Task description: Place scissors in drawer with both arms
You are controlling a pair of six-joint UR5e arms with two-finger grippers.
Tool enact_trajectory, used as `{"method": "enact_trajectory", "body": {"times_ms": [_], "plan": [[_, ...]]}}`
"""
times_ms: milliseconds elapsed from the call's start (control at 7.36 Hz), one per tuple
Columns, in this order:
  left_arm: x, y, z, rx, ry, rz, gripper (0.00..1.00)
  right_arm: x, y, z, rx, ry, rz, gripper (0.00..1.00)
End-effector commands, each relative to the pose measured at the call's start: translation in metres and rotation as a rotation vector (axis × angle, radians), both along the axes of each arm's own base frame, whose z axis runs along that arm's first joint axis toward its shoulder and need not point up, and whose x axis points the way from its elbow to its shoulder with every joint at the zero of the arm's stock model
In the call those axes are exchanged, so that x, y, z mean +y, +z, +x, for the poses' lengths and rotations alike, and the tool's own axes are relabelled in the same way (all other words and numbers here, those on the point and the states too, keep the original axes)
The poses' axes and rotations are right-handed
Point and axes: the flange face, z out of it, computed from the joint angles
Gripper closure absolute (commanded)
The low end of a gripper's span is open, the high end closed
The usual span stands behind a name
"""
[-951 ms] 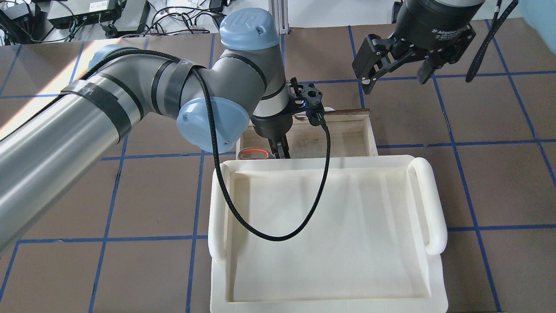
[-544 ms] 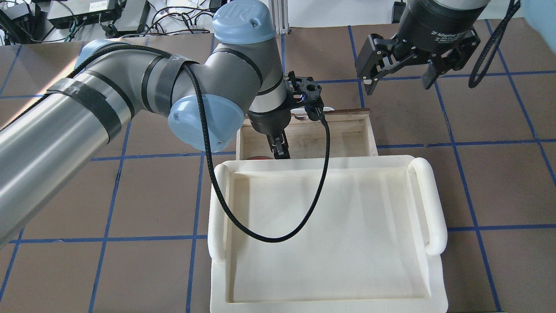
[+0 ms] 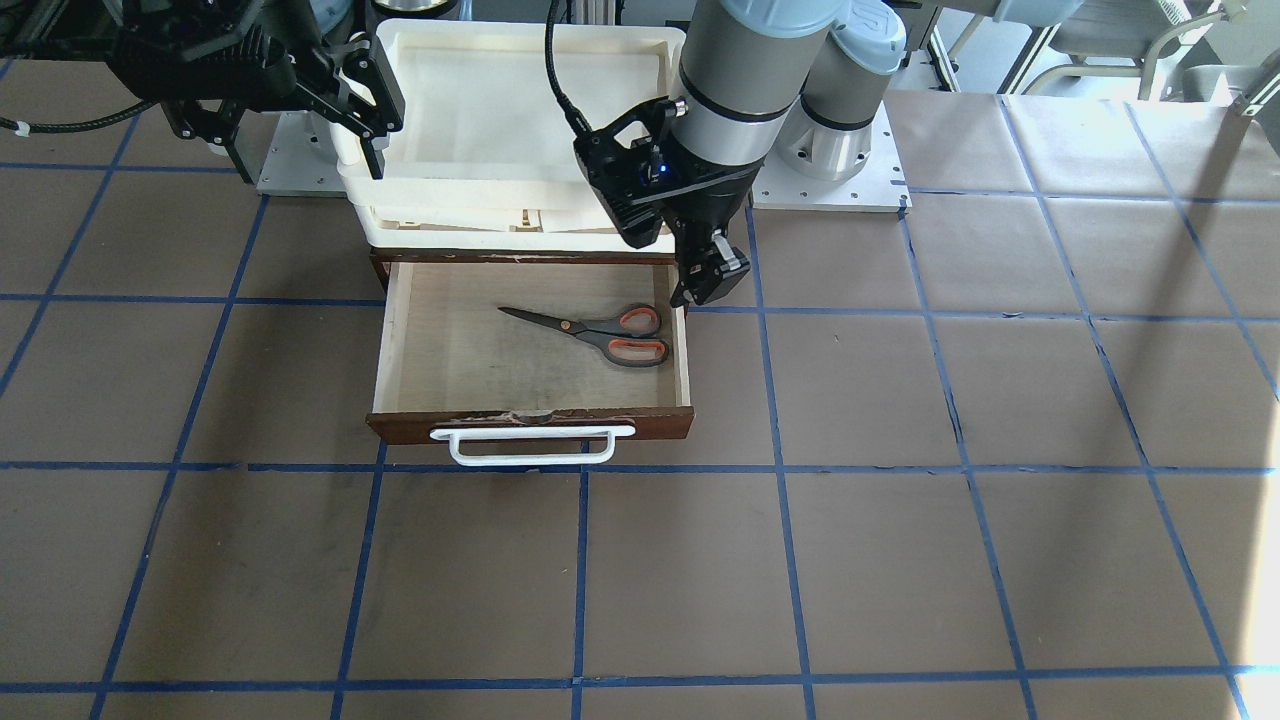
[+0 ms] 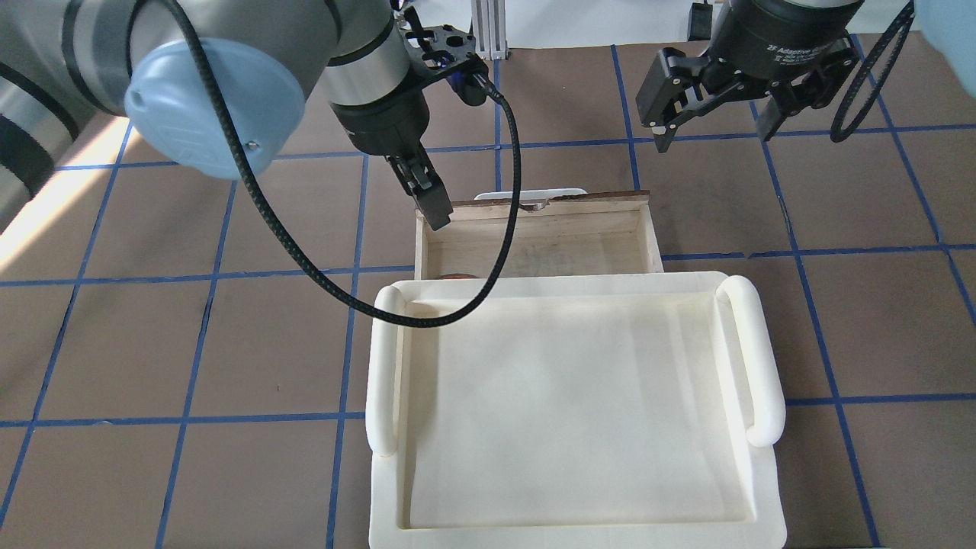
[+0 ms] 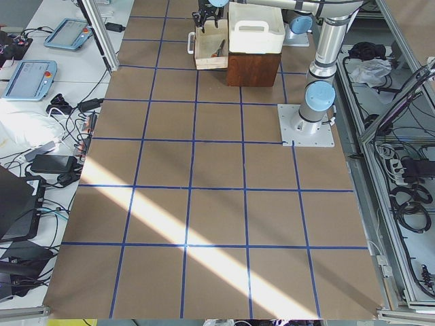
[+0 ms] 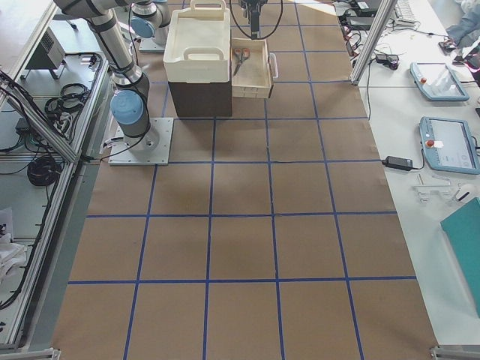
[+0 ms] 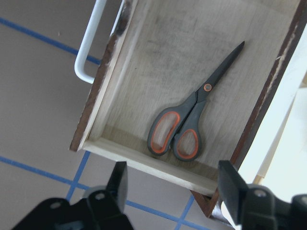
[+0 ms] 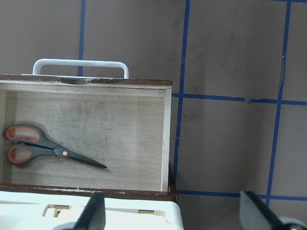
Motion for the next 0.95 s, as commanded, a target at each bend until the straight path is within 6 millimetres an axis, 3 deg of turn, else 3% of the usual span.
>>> {"method": "enact_trajectory", "body": {"times_ms": [0, 272, 408, 544, 816], "plan": [[0.002, 0.028, 0.031, -0.013, 0.426, 0.012, 0.19, -0.005, 0.003, 0.001, -0.004, -0.002, -0.035, 0.00], [-0.009, 0.036, 0.082, -0.038, 0.649, 0.010, 0.00, -0.005, 0.000, 0.000, 0.002, -0.002, -0.036, 0.00], [-0.012, 0.038, 0.105, -0.040, 0.813, 0.024, 0.00, -0.005, -0.003, 0.000, 0.000, -0.002, -0.033, 0.00], [-0.017, 0.041, 0.127, -0.050, 0.861, 0.016, 0.00, -0.006, -0.002, 0.001, 0.000, -0.001, -0.040, 0.00], [-0.013, 0.040, 0.146, -0.137, 0.899, -0.006, 0.00, -0.006, -0.005, 0.000, 0.000, -0.001, -0.037, 0.00]]}}
